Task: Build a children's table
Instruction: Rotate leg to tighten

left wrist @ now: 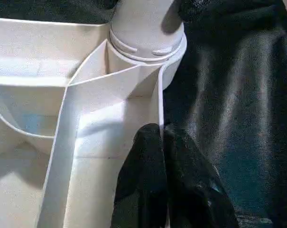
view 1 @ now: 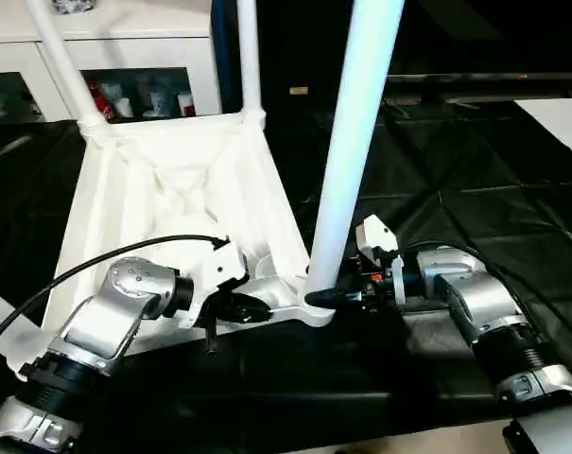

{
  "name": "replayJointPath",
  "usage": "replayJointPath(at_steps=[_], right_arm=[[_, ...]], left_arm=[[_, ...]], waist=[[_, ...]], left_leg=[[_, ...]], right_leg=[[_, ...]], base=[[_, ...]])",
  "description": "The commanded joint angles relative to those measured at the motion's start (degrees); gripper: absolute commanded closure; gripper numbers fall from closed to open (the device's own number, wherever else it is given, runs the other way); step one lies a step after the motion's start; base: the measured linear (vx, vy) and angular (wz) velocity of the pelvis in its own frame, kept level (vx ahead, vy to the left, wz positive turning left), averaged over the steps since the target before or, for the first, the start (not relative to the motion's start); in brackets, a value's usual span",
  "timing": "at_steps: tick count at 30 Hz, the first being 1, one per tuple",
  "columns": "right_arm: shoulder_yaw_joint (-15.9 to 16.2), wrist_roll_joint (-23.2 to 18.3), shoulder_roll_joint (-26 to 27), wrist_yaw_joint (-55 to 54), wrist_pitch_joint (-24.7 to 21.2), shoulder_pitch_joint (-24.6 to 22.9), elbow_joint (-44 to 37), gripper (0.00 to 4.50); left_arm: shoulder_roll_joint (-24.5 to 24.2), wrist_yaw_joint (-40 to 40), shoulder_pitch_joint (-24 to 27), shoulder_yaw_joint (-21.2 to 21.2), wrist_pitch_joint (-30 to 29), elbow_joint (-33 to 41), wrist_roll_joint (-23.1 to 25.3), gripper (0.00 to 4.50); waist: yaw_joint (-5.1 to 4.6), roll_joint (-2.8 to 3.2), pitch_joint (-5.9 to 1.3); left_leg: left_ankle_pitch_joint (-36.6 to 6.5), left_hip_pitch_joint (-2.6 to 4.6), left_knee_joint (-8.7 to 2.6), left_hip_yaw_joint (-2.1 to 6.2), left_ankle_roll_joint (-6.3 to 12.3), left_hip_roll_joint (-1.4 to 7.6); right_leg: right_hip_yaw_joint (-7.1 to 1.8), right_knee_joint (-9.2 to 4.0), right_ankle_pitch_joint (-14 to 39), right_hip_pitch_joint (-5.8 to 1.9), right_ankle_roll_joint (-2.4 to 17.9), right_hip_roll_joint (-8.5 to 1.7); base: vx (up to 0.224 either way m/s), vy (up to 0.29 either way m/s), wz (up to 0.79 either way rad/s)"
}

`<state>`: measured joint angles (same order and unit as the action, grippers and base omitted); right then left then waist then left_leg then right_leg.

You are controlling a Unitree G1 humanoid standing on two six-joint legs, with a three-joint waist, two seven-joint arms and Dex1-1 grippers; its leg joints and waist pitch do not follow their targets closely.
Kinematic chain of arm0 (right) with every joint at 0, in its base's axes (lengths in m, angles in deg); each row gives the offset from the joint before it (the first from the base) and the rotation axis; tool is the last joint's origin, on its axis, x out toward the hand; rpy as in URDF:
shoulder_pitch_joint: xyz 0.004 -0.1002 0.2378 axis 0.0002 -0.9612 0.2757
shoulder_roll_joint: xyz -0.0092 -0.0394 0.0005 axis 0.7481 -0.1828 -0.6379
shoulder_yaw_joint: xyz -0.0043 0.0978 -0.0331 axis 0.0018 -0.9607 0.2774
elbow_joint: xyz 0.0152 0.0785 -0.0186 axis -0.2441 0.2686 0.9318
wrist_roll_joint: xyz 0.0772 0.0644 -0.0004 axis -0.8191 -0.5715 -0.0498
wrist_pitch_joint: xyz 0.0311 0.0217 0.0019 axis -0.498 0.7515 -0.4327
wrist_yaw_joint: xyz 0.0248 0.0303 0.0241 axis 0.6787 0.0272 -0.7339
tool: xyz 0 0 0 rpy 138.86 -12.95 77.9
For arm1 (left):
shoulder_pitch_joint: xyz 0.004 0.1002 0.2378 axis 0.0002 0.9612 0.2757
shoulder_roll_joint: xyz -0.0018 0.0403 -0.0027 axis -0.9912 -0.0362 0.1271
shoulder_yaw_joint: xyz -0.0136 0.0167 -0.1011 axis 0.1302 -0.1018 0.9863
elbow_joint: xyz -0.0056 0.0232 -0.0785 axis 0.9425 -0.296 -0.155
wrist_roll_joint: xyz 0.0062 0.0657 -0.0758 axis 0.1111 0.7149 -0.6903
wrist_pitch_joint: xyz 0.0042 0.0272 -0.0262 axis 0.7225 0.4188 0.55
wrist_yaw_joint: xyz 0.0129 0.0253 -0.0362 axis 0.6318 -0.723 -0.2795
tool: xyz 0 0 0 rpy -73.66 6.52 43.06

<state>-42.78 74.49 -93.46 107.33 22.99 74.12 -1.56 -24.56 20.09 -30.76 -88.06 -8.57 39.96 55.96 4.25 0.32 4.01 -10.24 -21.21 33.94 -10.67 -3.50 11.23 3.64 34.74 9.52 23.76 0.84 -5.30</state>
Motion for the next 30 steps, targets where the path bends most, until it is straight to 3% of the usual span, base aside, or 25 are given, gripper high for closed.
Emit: replayJointPath(at_steps=[1,2,5,6,8,9,10,11,12,13,14,16,17,18,19,21,22,23,24,25,26,27,28,29,30], right_arm=[[1.63,0.12,1.58,-0.35,-0.80,-1.67,0.95,2.40],[1.45,0.18,1.85,-0.99,-0.77,-1.82,1.12,2.43],[-0.71,0.69,4.50,-8.25,-0.46,-2.84,2.81,2.46],[-3.02,1.41,7.26,-16.61,0.60,-3.42,4.62,2.47],[-6.33,1.85,11.56,-28.65,1.42,-4.17,7.77,2.48],[-7.03,1.91,12.51,-31.27,1.63,-4.30,8.44,2.48],[-7.69,1.62,13.54,-33.23,1.22,-4.39,8.91,2.49],[-7.89,1.59,14.02,-34.08,1.30,-4.45,9.05,2.49],[-8.77,1.68,16.26,-38.42,1.79,-4.55,9.75,2.49],[-9.44,1.88,17.89,-41.79,1.97,-4.45,10.35,2.49],[-9.55,1.84,18.28,-42.26,1.93,-4.39,10.46,2.49],[-9.85,2.16,21.52,-46.48,2.42,-3.53,11.44,2.50],[-9.60,2.48,22.51,-46.72,2.76,-3.26,11.46,2.50],[-9.08,3.06,22.89,-46.51,3.46,-3.05,11.34,2.50],[-8.71,3.51,23.09,-46.11,4.51,-2.87,11.28,2.50],[-8.77,3.54,22.99,-45.86,5.67,-2.73,11.20,1.80],[-9.46,2.85,22.52,-45.50,5.88,-2.71,10.92,1.80],[-9.92,2.63,21.90,-45.16,5.86,-2.79,10.49,1.74],[-10.10,2.71,21.10,-44.76,6.02,-2.87,9.98,1.74],[-10.18,2.99,20.69,-44.68,6.21,-2.89,9.75,1.59],[-10.10,3.04,20.40,-44.37,6.29,-3.01,9.42,1.34],[-9.70,2.41,17.13,-39.99,6.23,-4.40,5.30,1.34],[-9.74,1.84,16.10,-38.35,5.87,-4.85,3.94,1.34],[-9.90,0.97,14.27,-35.89,5.29,-5.57,1.81,1.34],[-9.90,0.97,14.27,-35.89,5.29,-5.57,1.81,1.34]], left_arm=[[1.67,-2.33,-1.77,-0.98,0.13,-1.45,0.83,4.50],[2.01,-2.88,-1.89,-0.86,0.00,-1.68,0.90,4.50],[5.06,-8.14,-2.75,0.28,-0.82,-3.51,1.72,4.50],[7.77,-12.42,-3.45,1.11,-1.64,-4.74,2.29,4.50],[12.47,-18.92,-4.62,1.84,-3.04,-6.36,3.15,4.50],[13.63,-20.34,-4.93,1.98,-3.31,-6.76,3.31,4.50],[14.89,-21.87,-5.26,2.12,-3.54,-7.11,3.48,4.50],[15.50,-22.61,-5.42,2.20,-3.64,-7.30,3.55,4.50],[18.30,-25.82,-6.16,2.47,-3.95,-8.17,3.87,4.50],[20.25,-27.96,-6.71,2.60,-4.06,-8.84,4.10,4.50],[20.73,-28.51,-6.86,2.68,-4.00,-9.08,4.14,4.50],[24.59,-31.95,-8.08,2.61,-3.62,-10.61,4.37,4.50],[25.70,-32.45,-8.44,2.31,-3.22,-11.07,4.66,4.50],[26.13,-32.21,-8.67,1.87,-2.86,-11.31,4.91,4.50],[26.32,-32.03,-8.90,1.55,-2.26,-11.64,5.34,4.50],[26.30,-31.96,-9.12,1.37,-1.70,-12.02,5.66,4.50],[25.90,-31.71,-9.21,1.31,-1.15,-12.27,5.81,4.50],[25.44,-31.42,-9.25,1.18,-0.57,-12.53,6.05,4.50],[24.96,-31.14,-9.30,1.10,-0.11,-12.87,6.28,4.50],[24.77,-31.04,-9.34,1.12,0.19,-13.16,6.53,4.50],[24.65,-30.95,-9.34,1.11,0.33,-13.22,6.58,4.50],[23.33,-30.14,-9.42,1.02,1.88,-13.96,7.20,4.50],[22.92,-29.90,-9.47,0.97,2.46,-14.19,7.39,4.50],[22.35,-29.53,-9.52,1.00,3.19,-14.51,7.53,4.50],[22.35,-29.53,-9.52,1.00,3.19,-14.51,7.53,4.50]], waist=[[0.09,0.51,-4.36],[0.03,0.27,-4.32],[0.18,0.07,-3.82],[0.09,0.58,-3.62],[-0.39,0.19,-3.25],[-0.89,0.12,-3.11],[-1.26,1.16,-3.21],[-1.71,0.93,-3.10],[-2.39,0.79,-3.16],[-3.04,1.40,-3.22],[-3.32,1.84,-3.18],[-4.41,2.75,-2.83],[-4.62,2.90,-2.76],[-4.89,3.01,-2.66],[-4.71,2.88,-2.58],[-4.75,2.48,-2.47],[-5.23,2.07,-2.04],[-5.67,2.03,-1.89],[-6.19,2.47,-1.93],[-2.95,4.31,-2.05],[-1.34,4.51,-2.27],[-1.31,1.06,-2.32],[-0.42,-2.64,-1.01],[-0.12,-1.55,-2.12],[1.12,-1.47,-2.97]], left_leg=[[-11.75,0.75,-3.88,0.43,2.05,1.73],[-12.20,0.83,-3.87,0.29,1.91,1.72],[-17.22,1.30,-4.23,0.49,0.38,1.61],[-19.18,1.68,-4.29,0.65,-0.68,1.58],[-22.50,2.10,-4.37,0.98,-2.01,1.27],[-24.07,2.23,-4.25,1.28,-2.54,1.00],[-25.86,2.54,-4.17,1.78,-2.70,0.79],[-26.97,2.51,-4.30,1.86,-2.48,0.86],[-27.61,1.54,-4.71,2.38,-2.14,0.84],[-29.65,1.53,-5.07,2.83,-2.05,1.13],[-31.52,2.00,-5.11,2.95,-1.96,1.30],[-38.92,2.45,-5.98,3.91,-2.18,1.84],[-41.35,2.60,-6.44,4.08,-2.30,2.15],[-45.01,2.29,-7.50,4.25,-2.41,2.80],[-46.77,2.44,-8.12,3.84,-2.59,2.98],[-45.85,3.50,-7.16,3.31,-2.64,2.02],[-40.00,5.93,-3.51,2.63,-1.48,0.01],[-38.36,5.96,-2.72,2.52,-0.92,-0.29],[-38.45,3.25,-4.32,3.17,-0.19,1.02],[-47.30,-3.20,-11.27,4.45,-1.63,5.51],[-49.42,-2.51,-12.55,2.97,-1.85,5.49],[-44.85,2.66,-10.11,0.91,-0.64,3.29],[-23.91,10.72,5.33,-1.24,-0.43,-3.22],[-17.78,8.82,5.20,-0.68,1.36,-2.48],[-9.38,0.27,0.49,2.51,3.67,-1.37]], right_leg=[[-2.27,-3.59,13.53,-3.02,13.67,-2.58],[-2.32,-3.85,13.97,-2.93,13.43,-2.49],[-2.28,-4.70,22.02,-2.66,11.42,-2.62],[-2.27,-5.12,26.00,-2.33,10.17,-2.70],[-1.71,-6.15,33.66,-2.10,7.15,-2.80],[-1.15,-6.85,38.32,-1.96,4.71,-2.86],[-0.52,-7.45,41.10,-1.97,2.92,-2.95],[-0.22,-7.90,41.40,-2.02,2.43,-2.83],[0.63,-8.02,40.06,-3.13,1.67,-2.72],[1.47,-8.29,38.63,-3.50,1.53,-2.77],[1.83,-8.58,37.86,-3.29,1.72,-2.68],[3.48,-8.81,33.67,-3.93,2.19,-2.24],[3.77,-8.46,31.72,-4.17,2.53,-2.08],[3.67,-7.17,28.36,-4.94,2.97,-1.76],[2.96,-6.33,27.11,-4.78,3.67,-1.69],[2.86,-7.84,31.35,-3.50,3.55,-2.07],[5.42,-12.59,43.34,-1.05,0.17,-2.91],[6.96,-13.61,44.98,-1.26,-1.62,-2.73],[8.95,-12.05,40.71,-4.70,-4.13,-1.70],[3.08,3.78,20.00,-10.73,0.81,-2.18],[2.28,4.21,12.90,-9.16,1.91,-1.13],[-0.24,0.32,22.60,-4.52,1.66,-0.57],[0.62,-14.18,61.44,6.60,-4.63,-2.80],[-2.88,-13.06,65.68,4.72,-3.70,-5.07],[-5.49,-7.78,54.88,-5.67,-1.57,-7.69]], base=[[0.000,0.000,0.00],[0.000,0.000,0.00],[0.000,0.000,0.00],[0.000,0.000,0.00],[-0.062,-0.006,-0.02],[-0.066,0.003,-0.07],[-0.061,0.021,-0.11],[-0.061,0.021,-0.11],[-0.047,0.045,-0.18],[-0.042,0.055,-0.16],[-0.042,0.055,-0.16],[0.000,0.000,0.00],[0.000,0.000,0.00],[0.000,0.000,0.00],[0.000,0.000,0.00],[0.000,0.000,0.00],[0.000,0.000,0.00],[0.000,0.000,0.00],[0.000,0.000,0.00],[0.000,0.000,0.00],[0.000,0.000,0.00],[0.018,-0.134,0.30],[0.094,-0.143,0.29],[0.094,-0.143,0.29],[0.161,-0.054,-0.03]])
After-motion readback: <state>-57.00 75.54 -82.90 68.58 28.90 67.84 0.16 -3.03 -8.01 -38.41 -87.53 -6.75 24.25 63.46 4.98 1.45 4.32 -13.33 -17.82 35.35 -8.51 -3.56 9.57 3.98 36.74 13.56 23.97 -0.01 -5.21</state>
